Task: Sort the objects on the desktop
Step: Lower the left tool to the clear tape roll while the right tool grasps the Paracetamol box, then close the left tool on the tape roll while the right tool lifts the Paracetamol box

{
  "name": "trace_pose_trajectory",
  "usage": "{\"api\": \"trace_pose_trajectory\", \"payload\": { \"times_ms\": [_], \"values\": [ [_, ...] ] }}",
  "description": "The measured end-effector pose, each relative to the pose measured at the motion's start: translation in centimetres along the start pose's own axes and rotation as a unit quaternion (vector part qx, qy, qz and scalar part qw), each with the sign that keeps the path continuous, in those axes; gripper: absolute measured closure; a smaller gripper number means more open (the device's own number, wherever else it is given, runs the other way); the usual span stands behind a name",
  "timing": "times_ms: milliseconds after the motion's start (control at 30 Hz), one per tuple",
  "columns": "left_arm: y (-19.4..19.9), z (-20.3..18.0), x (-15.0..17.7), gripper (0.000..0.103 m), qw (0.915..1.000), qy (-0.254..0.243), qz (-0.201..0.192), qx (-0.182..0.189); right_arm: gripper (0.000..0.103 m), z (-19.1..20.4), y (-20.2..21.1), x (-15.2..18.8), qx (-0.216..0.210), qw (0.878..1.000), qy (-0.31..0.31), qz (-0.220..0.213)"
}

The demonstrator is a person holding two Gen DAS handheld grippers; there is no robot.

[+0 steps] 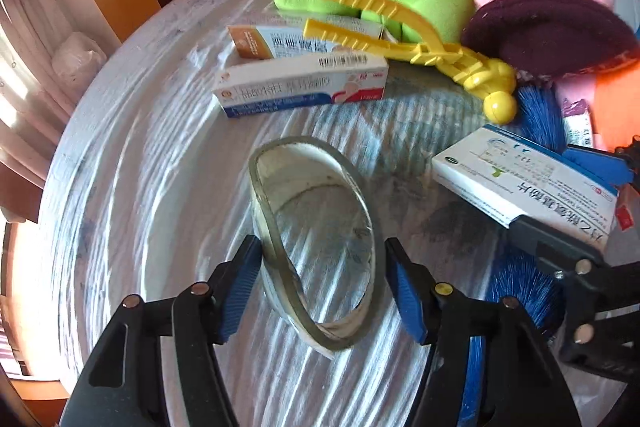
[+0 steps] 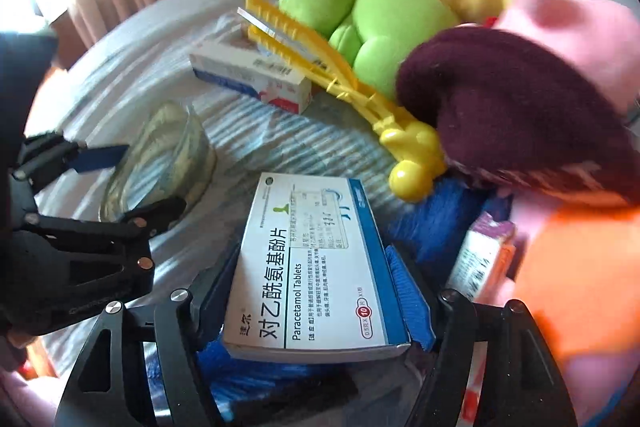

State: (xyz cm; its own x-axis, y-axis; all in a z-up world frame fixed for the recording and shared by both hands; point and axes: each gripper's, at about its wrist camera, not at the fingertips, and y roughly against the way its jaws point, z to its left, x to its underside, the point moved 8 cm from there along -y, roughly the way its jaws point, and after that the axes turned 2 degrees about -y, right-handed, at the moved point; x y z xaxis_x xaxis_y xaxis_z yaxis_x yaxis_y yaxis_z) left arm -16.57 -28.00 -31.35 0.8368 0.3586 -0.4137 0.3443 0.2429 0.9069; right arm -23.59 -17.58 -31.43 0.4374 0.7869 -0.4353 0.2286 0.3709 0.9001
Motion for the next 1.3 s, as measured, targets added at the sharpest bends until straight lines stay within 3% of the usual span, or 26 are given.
{"api": "trace_pose_trajectory", "payload": {
  "times_ms": [200,300,367,400,500,600,667,733,833,967,1133,1200,1300],
  "values": [
    [4.1,-0.3,0.0,0.047,0.9989,-0.008,-0.045,0.006,0.031,0.5,5.2,0.5,0.008,0.998,-0.026,-0.057],
    [6.6,-0.7,-0.1,0.050,0.9973,-0.009,-0.071,0.016,0.031,1.1,9.2,0.0,0.033,0.993,-0.028,-0.110],
    [8.7,-1.2,-0.2,0.061,0.9948,-0.016,-0.098,0.021,0.031,0.8,12.1,0.2,0.046,0.988,-0.034,-0.142],
    [9.8,-1.4,-0.4,0.074,0.9931,-0.021,-0.113,0.023,0.031,0.7,13.4,0.2,0.052,0.986,-0.038,-0.156],
    [12.9,-2.2,-1.1,0.074,0.9875,-0.031,-0.151,0.031,0.031,0.3,16.8,0.7,0.072,0.978,-0.053,-0.190],
    [14.3,-2.0,-1.0,0.073,0.9845,-0.040,-0.167,0.036,0.031,-0.4,18.5,1.8,0.090,0.974,-0.071,-0.197],
    [13.8,-1.6,-0.4,0.067,0.9871,-0.038,-0.149,0.044,0.031,-0.9,18.8,3.0,0.090,0.973,-0.087,-0.192],
    [12.5,-0.7,0.4,0.046,0.9910,-0.023,-0.124,0.043,0.031,-1.3,18.6,4.3,0.087,0.974,-0.102,-0.184],
    [9.8,0.3,2.4,0.045,0.9953,-0.007,-0.084,0.048,0.031,-1.9,16.5,6.8,0.083,0.976,-0.128,-0.154],
    [6.8,0.2,5.2,0.045,0.9957,0.001,-0.033,0.087,0.031,-3.1,13.1,10.3,0.087,0.975,-0.172,-0.110],
    [4.1,-1.3,6.0,0.045,0.9933,0.008,0.001,0.115,0.031,-5.7,9.3,14.4,0.113,0.962,-0.240,-0.060],
    [3.2,-2.1,5.7,0.045,0.9939,-0.007,0.006,0.109,0.031,-6.5,8.3,15.8,0.123,0.957,-0.261,-0.045],
    [2.0,-2.9,5.3,0.036,0.9940,-0.020,0.012,0.107,0.031,-6.8,6.7,17.4,0.115,0.954,-0.276,-0.021]
  ]
}}
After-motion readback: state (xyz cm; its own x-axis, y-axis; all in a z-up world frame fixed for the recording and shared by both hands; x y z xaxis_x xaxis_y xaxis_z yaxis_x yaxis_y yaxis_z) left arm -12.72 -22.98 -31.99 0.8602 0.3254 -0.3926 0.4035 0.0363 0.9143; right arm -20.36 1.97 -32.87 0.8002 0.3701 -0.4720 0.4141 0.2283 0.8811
